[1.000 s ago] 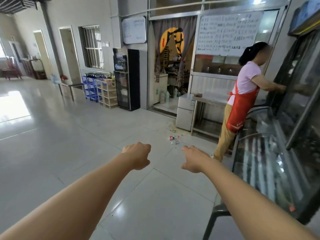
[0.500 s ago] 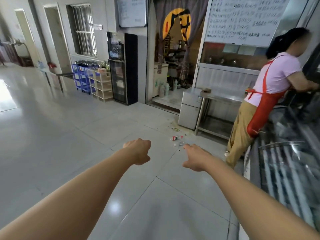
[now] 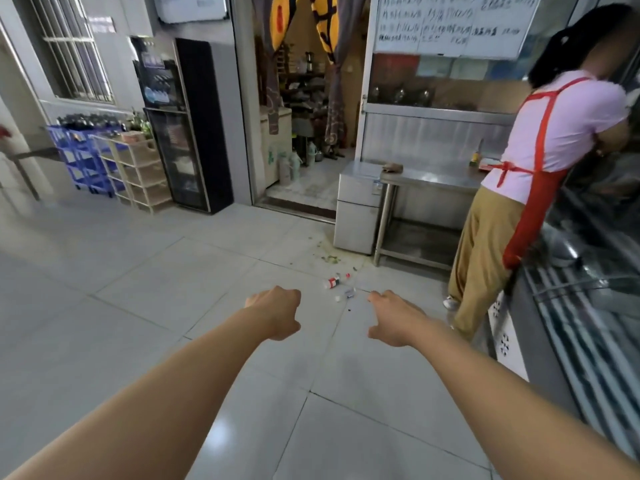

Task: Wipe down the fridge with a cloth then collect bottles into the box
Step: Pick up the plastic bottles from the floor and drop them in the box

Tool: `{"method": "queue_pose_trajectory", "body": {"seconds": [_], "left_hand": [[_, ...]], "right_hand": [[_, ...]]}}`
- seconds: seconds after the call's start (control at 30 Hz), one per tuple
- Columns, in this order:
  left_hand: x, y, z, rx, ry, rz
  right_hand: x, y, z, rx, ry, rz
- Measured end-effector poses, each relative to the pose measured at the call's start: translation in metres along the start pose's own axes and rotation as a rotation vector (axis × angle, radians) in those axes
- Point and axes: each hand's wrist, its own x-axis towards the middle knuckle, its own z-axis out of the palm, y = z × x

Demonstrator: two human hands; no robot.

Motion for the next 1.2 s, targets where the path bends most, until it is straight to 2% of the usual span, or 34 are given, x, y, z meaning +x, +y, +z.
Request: {"method": "queue_pose_trajectory", "body": {"seconds": [0.3, 0.5, 1.0, 1.2], "left_hand": [[0.212, -0.046, -0.039, 0.006, 0.000, -0.039], [0.338, -0.073, -0.056, 0.001, -0.029, -0.035], [0.693, -0.132, -0.082, 0.064, -0.163, 0.196], [0.808, -0.130, -0.073, 0.107, -0.233, 0.259]], "right_hand": [[0.226, 0.023, -0.054, 0.007, 0.000, -0.007], [0.346, 0.034, -0.082, -0.007, -0.016, 0.014], [0.640, 0.069, -0.105, 0.112, -0.092, 0.235], [0.734, 0.104, -0.092, 0.163, -0.156, 0.327]]}}
